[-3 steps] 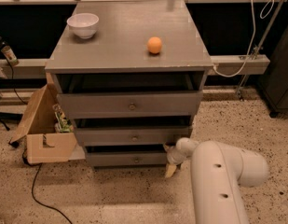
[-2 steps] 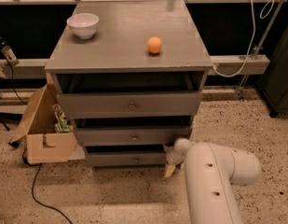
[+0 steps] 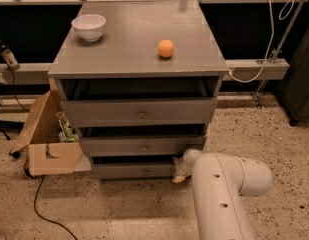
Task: Open bottom drawer
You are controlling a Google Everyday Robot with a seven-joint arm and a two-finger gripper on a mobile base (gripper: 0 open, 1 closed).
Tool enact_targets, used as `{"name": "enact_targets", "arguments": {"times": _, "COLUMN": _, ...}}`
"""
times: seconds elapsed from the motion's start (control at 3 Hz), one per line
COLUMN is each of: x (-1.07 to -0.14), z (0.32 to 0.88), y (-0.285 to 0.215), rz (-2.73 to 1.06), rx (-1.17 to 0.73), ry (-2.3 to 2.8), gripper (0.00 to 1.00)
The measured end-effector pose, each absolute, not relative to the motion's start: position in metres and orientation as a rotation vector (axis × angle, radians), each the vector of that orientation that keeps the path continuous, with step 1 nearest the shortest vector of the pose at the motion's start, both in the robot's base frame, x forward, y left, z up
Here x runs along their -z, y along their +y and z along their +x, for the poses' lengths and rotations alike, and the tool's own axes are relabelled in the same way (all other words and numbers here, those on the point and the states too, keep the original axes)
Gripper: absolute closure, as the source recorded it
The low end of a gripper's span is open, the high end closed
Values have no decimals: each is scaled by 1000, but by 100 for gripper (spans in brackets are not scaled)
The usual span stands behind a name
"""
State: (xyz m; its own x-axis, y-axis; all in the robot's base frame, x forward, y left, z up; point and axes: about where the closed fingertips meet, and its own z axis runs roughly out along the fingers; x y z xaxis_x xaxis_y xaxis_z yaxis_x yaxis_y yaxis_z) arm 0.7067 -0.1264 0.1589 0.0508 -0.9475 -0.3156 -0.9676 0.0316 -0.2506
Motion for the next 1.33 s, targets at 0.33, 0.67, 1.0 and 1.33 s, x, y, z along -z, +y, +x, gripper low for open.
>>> {"name": "enact_targets", "arguments": {"times": 0.33, "x": -166, "z": 691, "y": -128, "rz": -1949, "rx": -49, "ry": 1919, "gripper": 64}}
{"name": "enact_targets", "arguments": {"times": 0.67, "x": -177, "z": 654, "y": -133, "rz": -1942, "rx": -91, "ry": 1917, "gripper": 95}}
{"name": "enact_targets", "arguments": {"times": 1.0, "x": -178, "z": 618, "y": -129, "rz": -1929, "rx": -211, "ry": 1894, "gripper": 100}}
{"name": "enact_targets", "arguments": {"times": 1.33, "x": -178, "z": 615, "y": -128, "rz": -1927, "rx": -222, "ry": 1889, "gripper": 74}}
